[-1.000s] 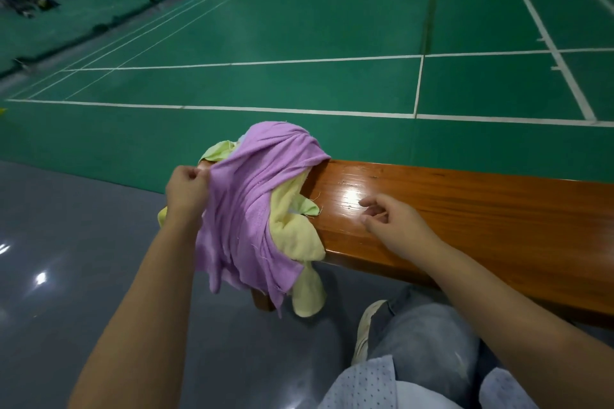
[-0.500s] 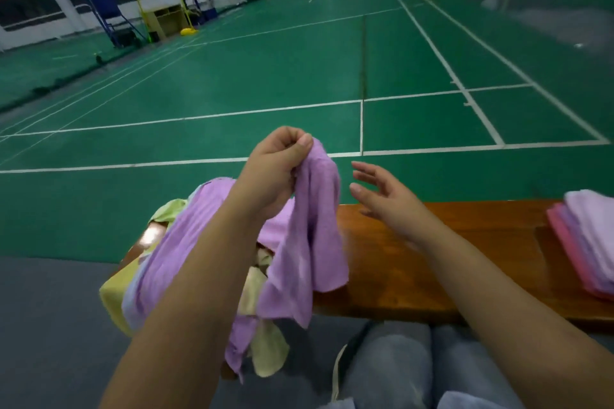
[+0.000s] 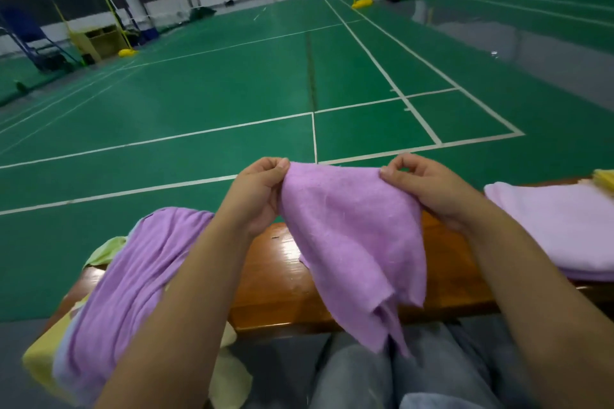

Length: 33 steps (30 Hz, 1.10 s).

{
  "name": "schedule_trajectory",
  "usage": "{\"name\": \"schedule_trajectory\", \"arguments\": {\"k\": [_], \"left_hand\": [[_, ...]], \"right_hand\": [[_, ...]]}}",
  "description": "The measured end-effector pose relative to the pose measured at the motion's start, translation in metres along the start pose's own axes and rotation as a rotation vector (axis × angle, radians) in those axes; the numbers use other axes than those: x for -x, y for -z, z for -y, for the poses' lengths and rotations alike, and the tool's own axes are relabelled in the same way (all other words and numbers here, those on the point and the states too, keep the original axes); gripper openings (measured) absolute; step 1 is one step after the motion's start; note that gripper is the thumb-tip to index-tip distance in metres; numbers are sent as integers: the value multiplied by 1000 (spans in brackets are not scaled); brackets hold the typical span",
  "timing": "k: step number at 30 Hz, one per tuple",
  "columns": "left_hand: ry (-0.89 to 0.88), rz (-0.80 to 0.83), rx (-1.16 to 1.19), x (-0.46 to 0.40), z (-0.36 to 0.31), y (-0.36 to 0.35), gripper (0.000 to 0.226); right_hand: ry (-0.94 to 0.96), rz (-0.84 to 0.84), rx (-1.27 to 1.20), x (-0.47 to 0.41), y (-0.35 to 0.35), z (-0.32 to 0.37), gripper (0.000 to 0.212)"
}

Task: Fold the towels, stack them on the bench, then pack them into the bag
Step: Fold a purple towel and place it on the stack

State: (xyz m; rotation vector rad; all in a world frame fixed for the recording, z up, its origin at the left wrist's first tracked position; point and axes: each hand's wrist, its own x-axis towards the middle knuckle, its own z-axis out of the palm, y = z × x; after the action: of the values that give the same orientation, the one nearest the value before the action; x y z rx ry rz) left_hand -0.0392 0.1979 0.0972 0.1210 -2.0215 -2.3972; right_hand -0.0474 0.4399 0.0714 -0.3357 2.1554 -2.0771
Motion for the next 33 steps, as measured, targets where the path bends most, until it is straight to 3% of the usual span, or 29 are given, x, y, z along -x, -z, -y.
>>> {"name": "schedule_trajectory", "arguments": {"k": [4,9,10,12,13,15,17,19,22,24,26,29,31,33], "left_hand": [[5,-78,-219,-10,22,6,25],[57,-226,-432,-43,64,19,20],[71,-241,-521,-47,74,21,16],[95,-251,-712,-45,95,26,8],[96,-251,-800,-41,107,30,21],[81,-226,-956,-29,131,44,36],[92,-176,-1076,-9,151,57,33],[136,-177,-1107,15,168,63,37],[43,-288,-1102,49,187,65,50],[-30,-312,-1064,63,197,65,56],[-29,-215,-1060,70,205,64,51],[49,-151,-1033,69,208,66,19],[77,-179,-1013,64,203,70,8],[102,-159,-984,59,196,74,12]], "right_hand": [[-30,-4,69,-11,6,14,12],[-67,-232,433,-50,-14,-38,12],[-87,-236,501,-54,-16,-52,20],[-140,-218,578,-51,-16,-75,35],[-154,-207,607,-45,-14,-84,37],[-151,-191,688,-28,-8,-97,32],[-144,-180,745,-7,0,-108,26],[-188,-131,796,13,7,-120,29],[-366,117,1057,38,9,-147,54],[-410,186,1173,48,3,-162,57],[-338,37,1184,50,-1,-165,38],[-269,-147,1169,43,1,-162,25],[-289,-185,984,37,5,-153,23],[-302,-252,733,33,8,-135,22]]}}
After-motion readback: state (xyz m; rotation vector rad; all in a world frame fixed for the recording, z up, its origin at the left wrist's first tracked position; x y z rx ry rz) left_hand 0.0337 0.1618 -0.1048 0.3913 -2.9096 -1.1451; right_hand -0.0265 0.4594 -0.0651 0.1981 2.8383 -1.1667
